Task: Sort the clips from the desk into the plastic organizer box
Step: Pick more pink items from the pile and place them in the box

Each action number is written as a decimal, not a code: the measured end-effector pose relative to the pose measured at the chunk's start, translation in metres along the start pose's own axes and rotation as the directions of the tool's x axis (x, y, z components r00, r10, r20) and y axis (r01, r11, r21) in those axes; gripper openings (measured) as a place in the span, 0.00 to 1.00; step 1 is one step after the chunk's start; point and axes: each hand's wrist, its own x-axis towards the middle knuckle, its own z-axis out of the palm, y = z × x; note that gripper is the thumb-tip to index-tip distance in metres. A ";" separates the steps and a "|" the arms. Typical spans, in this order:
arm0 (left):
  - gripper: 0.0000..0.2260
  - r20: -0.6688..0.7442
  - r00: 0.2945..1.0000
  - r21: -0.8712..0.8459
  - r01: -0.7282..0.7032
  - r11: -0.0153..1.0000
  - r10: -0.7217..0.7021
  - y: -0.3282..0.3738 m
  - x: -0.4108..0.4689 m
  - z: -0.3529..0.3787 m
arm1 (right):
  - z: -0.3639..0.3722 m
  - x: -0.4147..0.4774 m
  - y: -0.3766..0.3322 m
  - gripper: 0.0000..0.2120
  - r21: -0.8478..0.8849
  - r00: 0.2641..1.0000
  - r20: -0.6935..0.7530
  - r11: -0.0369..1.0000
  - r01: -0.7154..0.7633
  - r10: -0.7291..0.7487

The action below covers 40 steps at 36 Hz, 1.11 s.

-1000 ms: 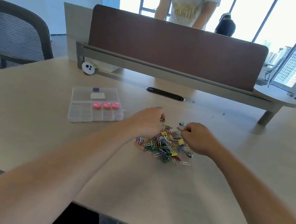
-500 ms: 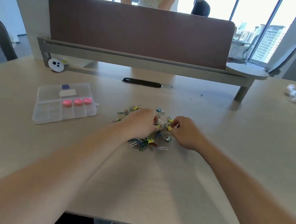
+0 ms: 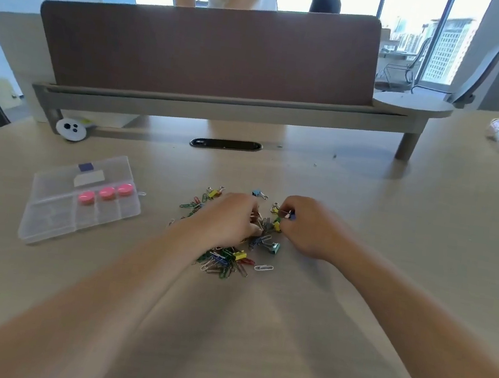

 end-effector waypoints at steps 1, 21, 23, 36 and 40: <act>0.16 0.003 1.000 -0.001 -0.006 1.000 0.006 0.000 0.000 0.000 | 0.000 0.000 0.000 0.10 0.004 1.000 0.000 1.000 0.002 -0.002; 0.10 -0.079 0.996 -0.094 -0.037 0.995 0.030 0.006 -0.004 -0.002 | -0.007 -0.001 0.000 0.09 -0.011 0.999 -0.005 0.999 -0.043 0.043; 0.09 -0.075 0.997 -0.118 -0.037 0.992 0.028 0.006 -0.006 -0.003 | -0.008 -0.002 -0.001 0.09 -0.010 0.999 0.003 0.999 -0.044 0.044; 0.15 0.059 0.996 -0.028 -0.072 0.997 0.073 0.007 -0.005 -0.008 | -0.005 -0.004 -0.001 0.08 -0.021 0.997 0.012 0.997 -0.073 0.074; 0.15 0.075 0.994 0.002 -0.078 0.997 0.078 0.007 -0.001 -0.008 | -0.005 -0.001 0.000 0.08 -0.018 0.998 0.009 0.997 -0.070 0.070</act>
